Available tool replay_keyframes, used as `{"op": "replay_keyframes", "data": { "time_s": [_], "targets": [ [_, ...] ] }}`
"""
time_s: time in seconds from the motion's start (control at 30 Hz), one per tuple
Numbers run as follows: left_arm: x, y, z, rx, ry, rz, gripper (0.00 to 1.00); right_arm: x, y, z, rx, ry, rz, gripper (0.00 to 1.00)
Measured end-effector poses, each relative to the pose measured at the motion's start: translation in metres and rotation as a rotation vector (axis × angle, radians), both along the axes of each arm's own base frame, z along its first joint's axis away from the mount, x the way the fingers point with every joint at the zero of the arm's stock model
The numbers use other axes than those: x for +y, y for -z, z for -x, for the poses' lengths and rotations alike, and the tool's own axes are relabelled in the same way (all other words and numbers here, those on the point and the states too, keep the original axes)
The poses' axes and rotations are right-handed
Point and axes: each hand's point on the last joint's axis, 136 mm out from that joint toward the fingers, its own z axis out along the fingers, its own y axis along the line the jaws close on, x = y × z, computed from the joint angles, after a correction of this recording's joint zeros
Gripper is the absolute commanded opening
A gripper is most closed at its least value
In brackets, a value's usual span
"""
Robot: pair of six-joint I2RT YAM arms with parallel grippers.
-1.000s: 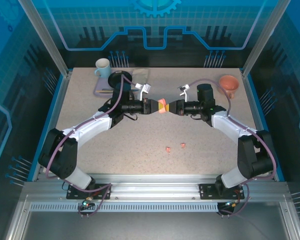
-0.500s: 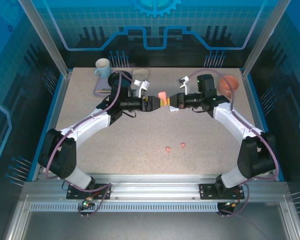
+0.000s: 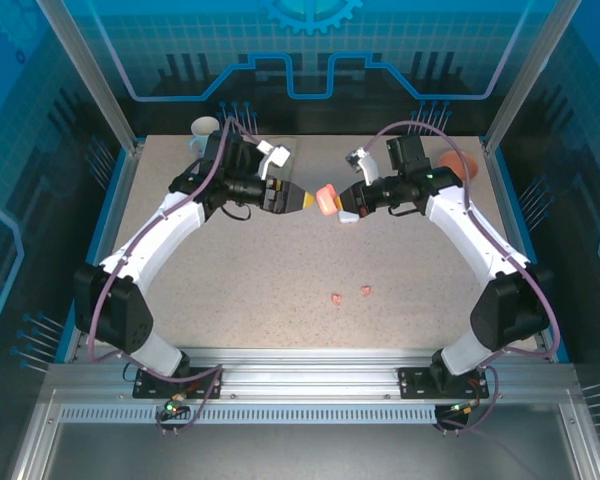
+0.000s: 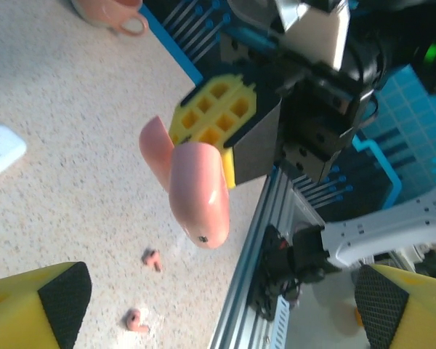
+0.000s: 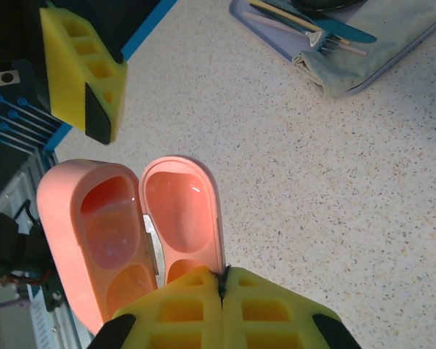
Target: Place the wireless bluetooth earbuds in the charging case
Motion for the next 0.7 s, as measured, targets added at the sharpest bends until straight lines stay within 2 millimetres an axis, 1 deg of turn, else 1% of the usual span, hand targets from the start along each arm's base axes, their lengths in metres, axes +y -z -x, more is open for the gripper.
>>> {"op": "replay_keyframes", "data": {
  "time_s": [0.1, 0.2, 0.27, 0.4, 0.57, 0.63, 0.7],
  "targets": [
    [-0.001, 0.020, 0.003, 0.057, 0.033, -0.030, 0.90, 0.008, 0.003, -0.001, -0.010, -0.037, 0.034, 0.00],
    [-0.001, 0.040, 0.002, 0.110, 0.048, -0.057, 0.89, 0.017, 0.010, 0.000, -0.005, -0.072, 0.065, 0.00],
    [-0.002, 0.048, 0.001, 0.130, 0.052, -0.067, 0.87, 0.023, 0.015, 0.001, 0.000, -0.093, 0.086, 0.00],
    [-0.002, 0.049, 0.000, 0.132, 0.058, -0.068, 0.85, 0.029, 0.024, 0.007, 0.013, -0.127, 0.126, 0.00],
    [-0.006, 0.042, -0.004, 0.127, 0.101, -0.065, 0.79, 0.024, 0.031, 0.013, 0.005, -0.152, 0.194, 0.00],
    [-0.007, 0.046, -0.004, 0.142, 0.119, -0.071, 0.78, 0.020, 0.033, 0.013, -0.006, -0.158, 0.226, 0.00],
    [-0.006, 0.054, -0.001, 0.171, 0.132, -0.084, 0.77, 0.017, 0.035, 0.013, -0.023, -0.164, 0.260, 0.00]
  ]
}}
